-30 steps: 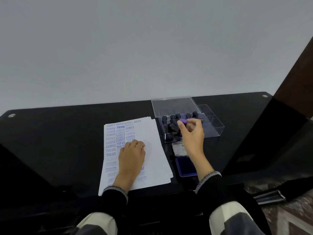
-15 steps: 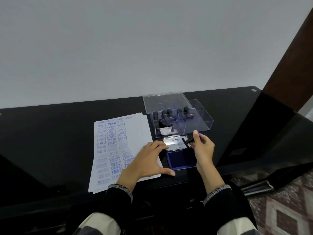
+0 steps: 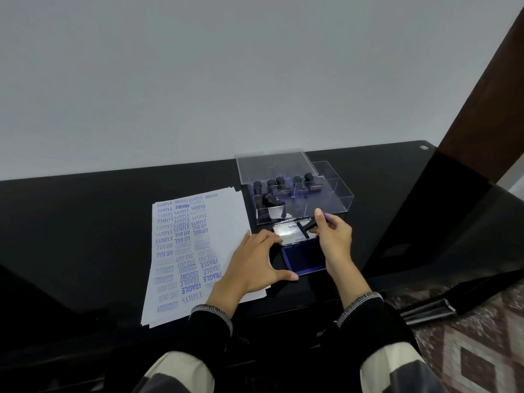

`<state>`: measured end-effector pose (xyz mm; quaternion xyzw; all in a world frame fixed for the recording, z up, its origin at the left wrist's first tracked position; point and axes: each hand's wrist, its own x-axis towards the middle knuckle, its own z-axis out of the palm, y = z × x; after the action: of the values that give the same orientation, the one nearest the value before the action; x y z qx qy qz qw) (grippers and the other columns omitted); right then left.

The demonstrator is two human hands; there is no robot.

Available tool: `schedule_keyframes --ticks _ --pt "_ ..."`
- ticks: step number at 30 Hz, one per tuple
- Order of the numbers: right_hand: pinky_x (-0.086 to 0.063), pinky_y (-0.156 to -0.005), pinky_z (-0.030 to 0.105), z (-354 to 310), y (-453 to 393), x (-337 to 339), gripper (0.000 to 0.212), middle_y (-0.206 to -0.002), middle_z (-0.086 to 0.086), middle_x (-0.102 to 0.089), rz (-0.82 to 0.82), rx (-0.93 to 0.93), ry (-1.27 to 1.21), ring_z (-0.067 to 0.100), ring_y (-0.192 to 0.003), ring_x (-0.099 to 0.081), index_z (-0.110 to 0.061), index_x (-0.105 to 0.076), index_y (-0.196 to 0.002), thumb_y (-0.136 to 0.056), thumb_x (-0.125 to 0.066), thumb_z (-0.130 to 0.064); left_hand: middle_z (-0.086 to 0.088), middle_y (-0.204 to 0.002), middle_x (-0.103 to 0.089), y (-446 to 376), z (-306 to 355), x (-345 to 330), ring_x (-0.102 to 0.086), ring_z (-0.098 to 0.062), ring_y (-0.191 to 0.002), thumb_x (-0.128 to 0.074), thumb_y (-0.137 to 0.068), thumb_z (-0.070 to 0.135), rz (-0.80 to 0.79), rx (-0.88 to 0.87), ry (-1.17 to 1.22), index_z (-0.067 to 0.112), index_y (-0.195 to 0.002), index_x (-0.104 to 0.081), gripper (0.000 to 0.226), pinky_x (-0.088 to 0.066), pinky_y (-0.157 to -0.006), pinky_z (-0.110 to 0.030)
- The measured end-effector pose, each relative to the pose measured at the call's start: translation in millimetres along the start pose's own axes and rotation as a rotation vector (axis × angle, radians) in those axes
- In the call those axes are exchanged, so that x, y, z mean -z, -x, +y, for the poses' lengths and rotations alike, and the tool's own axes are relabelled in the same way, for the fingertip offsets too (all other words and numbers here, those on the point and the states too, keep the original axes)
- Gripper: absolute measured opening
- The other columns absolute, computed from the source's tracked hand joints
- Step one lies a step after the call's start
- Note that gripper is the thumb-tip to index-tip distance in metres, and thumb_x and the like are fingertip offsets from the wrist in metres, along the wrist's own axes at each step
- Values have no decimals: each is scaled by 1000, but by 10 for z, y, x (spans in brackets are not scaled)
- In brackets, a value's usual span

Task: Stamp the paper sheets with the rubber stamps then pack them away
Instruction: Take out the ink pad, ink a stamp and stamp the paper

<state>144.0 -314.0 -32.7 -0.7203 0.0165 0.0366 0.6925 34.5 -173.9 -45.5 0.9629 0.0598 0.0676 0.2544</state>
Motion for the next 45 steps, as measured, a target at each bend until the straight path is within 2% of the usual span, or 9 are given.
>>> schedule_keyframes --ticks 4,10,14,18,26,31,35,40,45 --pt "-53 -83 31 -18 29 86 20 -89 0 -68 -14 63 58 12 -83 -67 -19 -60 -96 -90 -60 -39 16 -143 -38 1 -23 -5 -33 -7 -134 -63 -64 79 -34 -15 -5 27 -141 -41 96 -2 -119 -35" --pt "-45 -62 11 35 215 152 13 -91 0 -66 -206 265 257 4 -63 -57 -15 -49 -103 -98 -47 -27 15 -152 -29 131 -205 60 -23 -5 -141 -48 -68 83 65 53 97 28 -145 -38 95 1 -119 -34" --pt "-45 -70 27 39 291 175 10 -93 2 -62 -279 319 329 13 -71 -53 -17 -45 -107 -100 -39 -22 14 -153 -29 228 -234 32 -20 -4 -142 -51 -72 79 51 10 -35 33 -141 -43 83 6 -118 -32" --pt "-41 -61 13 -38 323 190 10 -90 0 -58 -360 377 435 11 -74 -52 -21 -43 -108 -101 -38 -26 14 -156 -23 215 -189 -11 -14 -7 -145 -46 -72 83 32 -15 -119 39 -144 -37 85 5 -120 -38" --pt "-46 -55 30 42 286 83 8 -80 1 -57 -373 429 616 17 -68 -56 -21 -38 -97 -99 -42 -28 13 -156 -24 212 -199 -16 -14 -7 -145 -41 -77 81 29 13 -114 38 -144 -37 80 5 -120 -38" --pt "-39 -48 27 117 329 21 11 -77 3 -53 -299 464 660 16 -60 -51 -19 -37 -91 -98 -44 -22 4 -136 -53 223 -420 142 -46 -18 -128 -56 -94 39 398 161 5 24 -121 -63 32 -16 -118 -45" --pt "-32 -48 19 146 355 -3 11 -77 1 -50 -261 513 719 11 -59 -49 -16 -38 -91 -98 -45 -21 -3 -127 -58 325 -799 410 -52 -24 -116 -57 -92 21 610 478 4 16 -116 -64 25 -38 -106 -45" --pt "-36 -47 22 133 322 -22 11 -74 3 -52 -252 506 675 15 -57 -50 -15 -38 -92 -97 -46 -18 -12 -143 -45 465 -1202 589 -28 -30 -141 -57 -91 38 584 736 -97 5 -135 -48 56 -11 -119 -50" --pt "-37 -47 21 161 334 -34 10 -76 3 -50 -245 561 759 14 -60 -51 -13 -39 -91 -97 -46 -17 -9 -154 -31 480 -1295 580 -10 -26 -148 -49 -91 56 485 759 -97 6 -143 -39 73 0 -119 -49"
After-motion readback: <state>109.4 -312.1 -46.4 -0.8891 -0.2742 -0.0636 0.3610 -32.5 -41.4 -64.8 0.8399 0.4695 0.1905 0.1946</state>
